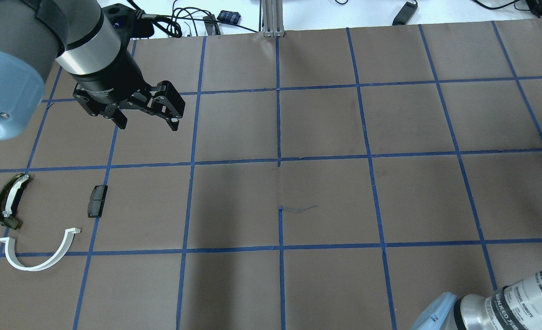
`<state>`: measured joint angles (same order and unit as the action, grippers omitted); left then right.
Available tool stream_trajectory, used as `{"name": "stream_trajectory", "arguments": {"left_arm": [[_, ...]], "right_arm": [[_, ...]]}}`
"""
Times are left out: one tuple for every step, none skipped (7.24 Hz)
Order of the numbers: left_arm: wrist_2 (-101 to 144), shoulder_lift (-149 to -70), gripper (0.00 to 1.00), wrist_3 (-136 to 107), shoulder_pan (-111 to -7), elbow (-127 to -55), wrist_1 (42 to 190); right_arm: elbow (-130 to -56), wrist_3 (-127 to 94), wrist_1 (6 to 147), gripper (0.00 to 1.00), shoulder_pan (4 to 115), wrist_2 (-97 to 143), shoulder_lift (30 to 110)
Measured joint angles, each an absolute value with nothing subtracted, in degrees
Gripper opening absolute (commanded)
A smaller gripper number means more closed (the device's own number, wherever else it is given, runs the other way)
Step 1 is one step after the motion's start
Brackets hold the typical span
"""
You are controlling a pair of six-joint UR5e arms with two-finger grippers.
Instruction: Place bearing gear from tray to pile
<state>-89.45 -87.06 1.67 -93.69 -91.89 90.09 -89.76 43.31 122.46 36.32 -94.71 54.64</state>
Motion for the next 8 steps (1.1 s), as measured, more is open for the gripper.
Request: {"name": "stream_trajectory", "arguments": {"left_arm": [[-89.4,-87.1,1.00,1.7,-93.7,-91.9,90.1],[-89.4,-87.1,1.00,1.7,-93.7,-91.9,90.1],[-89.4,-87.1,1.00,1.7,-93.7,-91.9,90.1],[-89.4,-87.1,1.00,1.7,-93.6,-91.9,90.1],[-89.4,-87.1,1.00,1.7,-93.6,-91.9,90.1],[-89.4,-87.1,1.00,1.7,-93.6,-91.9,90.1],[-89.4,-87.1,1.00,1.7,-93.6,-92.0,90.1],[-89.4,-87.1,1.00,1.7,-93.6,-92.0,90.1]], "right_arm": [[-90.1,43.3,122.4,0.31,36.3,-94.7,54.6],[-90.5,43.2,122.4,0.17,36.2,-94.7,54.6],[-90.6,43.1,122.4,0.12,36.2,-94.6,54.6],[-90.7,43.1,122.4,0.12,36.2,-94.6,54.7],[-90.6,43.1,122.4,0.12,36.2,-94.5,54.8],[-90.4,43.1,122.3,0.13,36.2,-94.6,55.0],[-90.2,43.0,122.1,0.13,36.2,-94.6,55.2],[-90.2,42.8,121.7,0.15,36.3,-94.7,56.3]]}}
